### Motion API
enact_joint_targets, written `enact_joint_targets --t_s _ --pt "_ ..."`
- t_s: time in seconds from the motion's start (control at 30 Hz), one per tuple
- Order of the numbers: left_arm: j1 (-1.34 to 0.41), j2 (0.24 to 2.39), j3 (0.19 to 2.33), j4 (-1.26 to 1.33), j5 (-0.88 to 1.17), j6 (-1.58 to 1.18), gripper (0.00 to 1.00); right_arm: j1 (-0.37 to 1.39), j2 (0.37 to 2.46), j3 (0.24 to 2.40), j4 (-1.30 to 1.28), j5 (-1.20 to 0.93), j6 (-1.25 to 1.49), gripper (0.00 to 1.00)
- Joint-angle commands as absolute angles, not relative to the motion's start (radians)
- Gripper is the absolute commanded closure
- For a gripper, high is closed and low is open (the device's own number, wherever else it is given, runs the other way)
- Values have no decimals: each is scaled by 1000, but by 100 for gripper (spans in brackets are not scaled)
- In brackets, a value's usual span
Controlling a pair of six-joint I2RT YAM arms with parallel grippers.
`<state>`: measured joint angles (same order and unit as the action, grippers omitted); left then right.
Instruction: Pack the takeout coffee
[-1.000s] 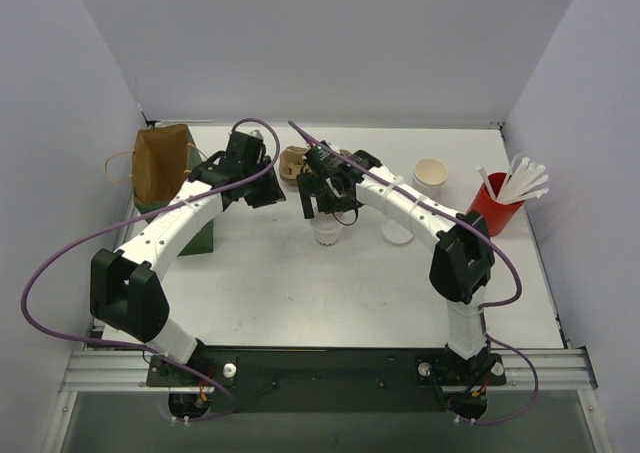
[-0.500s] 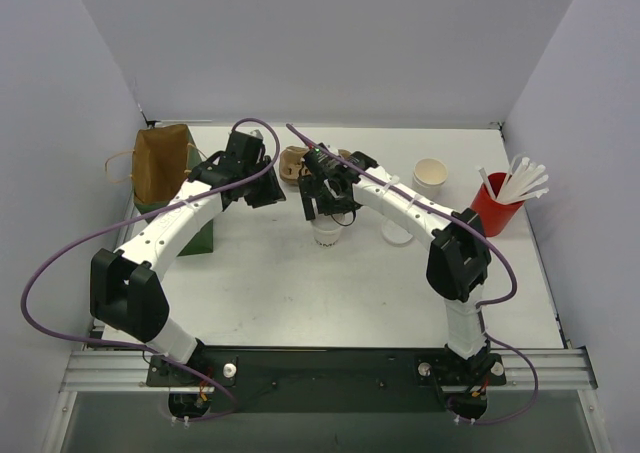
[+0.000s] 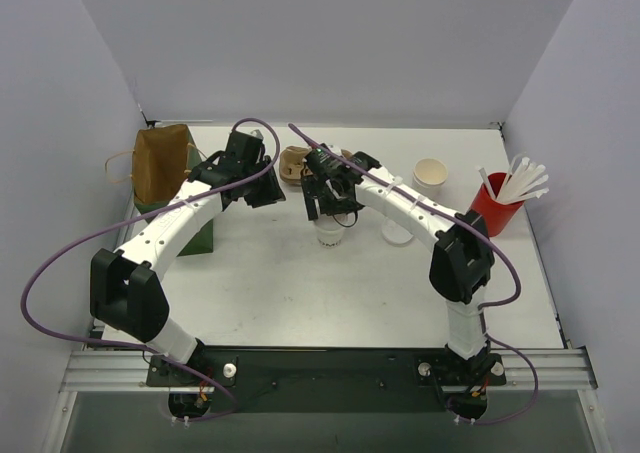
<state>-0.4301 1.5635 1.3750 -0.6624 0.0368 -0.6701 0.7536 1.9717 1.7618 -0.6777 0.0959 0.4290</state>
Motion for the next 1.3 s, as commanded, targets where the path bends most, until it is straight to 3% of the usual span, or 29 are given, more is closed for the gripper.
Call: enact_joint_targets --t_s 0.0,0.23,0.47,0.83,1.03,1.27 --pt "-425 1537 1373 -627 52 -657 61 752 1862 1738 -727 144 449 39" --pt "-425 1531 1358 -617 66 -655 61 735 1772 1628 -727 173 472 39" --pt "-433 1531 1345 -588 103 -657 61 640 1544 1410 -726 205 515 39" --pt "-463 1531 1332 -561 149 -647 61 294 1201 1045 -727 233 523 39" --pt "-466 1525 1335 -565 156 -635 61 71 1141 951 -701 213 453 39" --pt "-466 1508 1310 -564 160 -632 61 2 1143 908 -650 134 446 39"
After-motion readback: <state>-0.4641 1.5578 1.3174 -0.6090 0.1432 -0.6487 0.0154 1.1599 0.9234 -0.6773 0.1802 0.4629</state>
